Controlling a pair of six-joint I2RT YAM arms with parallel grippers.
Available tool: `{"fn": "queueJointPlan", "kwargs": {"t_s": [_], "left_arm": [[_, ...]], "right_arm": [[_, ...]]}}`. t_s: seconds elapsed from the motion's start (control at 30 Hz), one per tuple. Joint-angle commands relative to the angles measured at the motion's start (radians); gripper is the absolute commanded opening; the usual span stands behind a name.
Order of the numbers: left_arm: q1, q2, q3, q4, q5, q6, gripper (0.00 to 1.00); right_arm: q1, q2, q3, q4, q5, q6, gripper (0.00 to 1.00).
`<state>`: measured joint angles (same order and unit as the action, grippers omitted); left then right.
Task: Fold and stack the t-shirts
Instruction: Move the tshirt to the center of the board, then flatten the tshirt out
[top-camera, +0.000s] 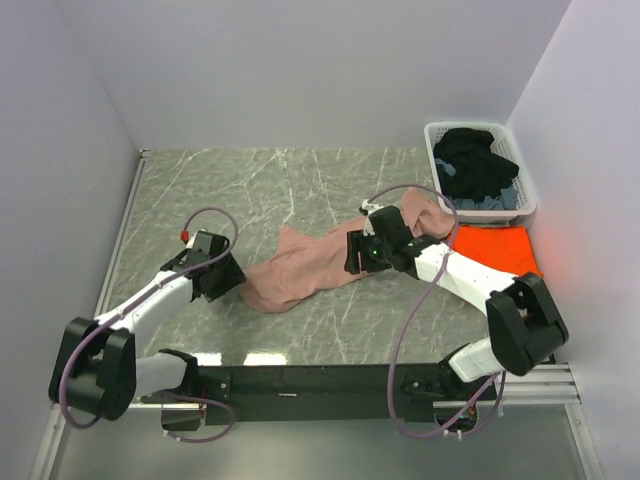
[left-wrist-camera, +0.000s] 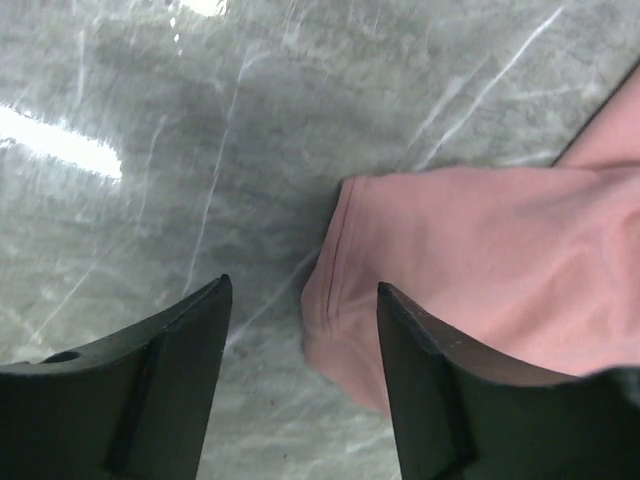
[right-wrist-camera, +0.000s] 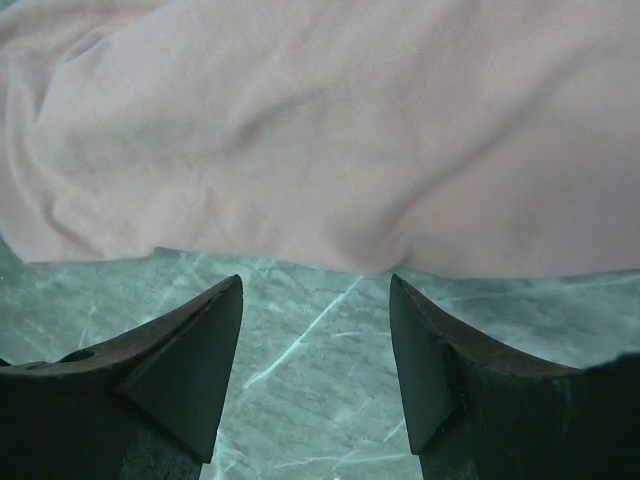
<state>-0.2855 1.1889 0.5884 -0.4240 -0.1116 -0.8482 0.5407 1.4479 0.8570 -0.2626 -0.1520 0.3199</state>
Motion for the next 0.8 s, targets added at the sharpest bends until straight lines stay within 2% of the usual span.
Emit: {"fn": "queueJointPlan", "kwargs": {"t_s": [0.0, 0.17, 0.27, 0.37, 0.4, 0.47, 0.53, 0.63, 0.67, 0.73, 0.77], "left_arm": [[-0.009, 0.043, 0.054, 0.07, -0.027, 0.001, 0.64], [-0.056, 0.139, 0.083, 0.088, -0.037, 0.0, 0.61], [-0.08, 0.193, 0.091, 0.091, -0.048, -0.002, 0.54], [-0.084, 0.233, 0.094, 0.09, -0.053, -0.006, 0.38], [-0.084, 0.238, 0.1, 0.085, -0.059, -0.005, 0.24], [-0.084, 0.238, 0.135, 0.059, -0.08, 0.017, 0.05], [-0.074, 0.23, 0.186, 0.028, -0.157, 0.062, 0.01], [-0.002, 0.241, 0.368, -0.042, -0.255, 0.135, 0.01], [0.024, 0.248, 0.492, -0.053, -0.261, 0.193, 0.01], [0.077, 0.271, 0.629, -0.09, -0.282, 0.25, 0.01], [0.08, 0.279, 0.772, -0.107, -0.301, 0.308, 0.01]], "right_arm": [[0.005, -0.075, -0.026, 0.01, 0.035, -0.025, 0.67], [0.002, -0.107, -0.039, 0.011, 0.055, -0.028, 0.67], [0.005, -0.109, -0.03, 0.005, 0.054, -0.027, 0.67], [0.004, -0.115, -0.021, 0.002, 0.054, -0.021, 0.67], [0.004, -0.119, -0.021, 0.003, 0.058, -0.019, 0.67], [0.002, -0.126, -0.018, 0.003, 0.068, -0.016, 0.67], [0.001, -0.129, -0.006, -0.001, 0.088, -0.012, 0.67], [-0.005, -0.127, 0.023, -0.035, 0.129, 0.004, 0.67], [-0.007, -0.133, 0.045, -0.052, 0.143, 0.005, 0.67], [-0.011, -0.147, 0.065, -0.062, 0.202, 0.016, 0.67], [-0.016, -0.165, 0.085, -0.067, 0.221, 0.021, 0.67]]}}
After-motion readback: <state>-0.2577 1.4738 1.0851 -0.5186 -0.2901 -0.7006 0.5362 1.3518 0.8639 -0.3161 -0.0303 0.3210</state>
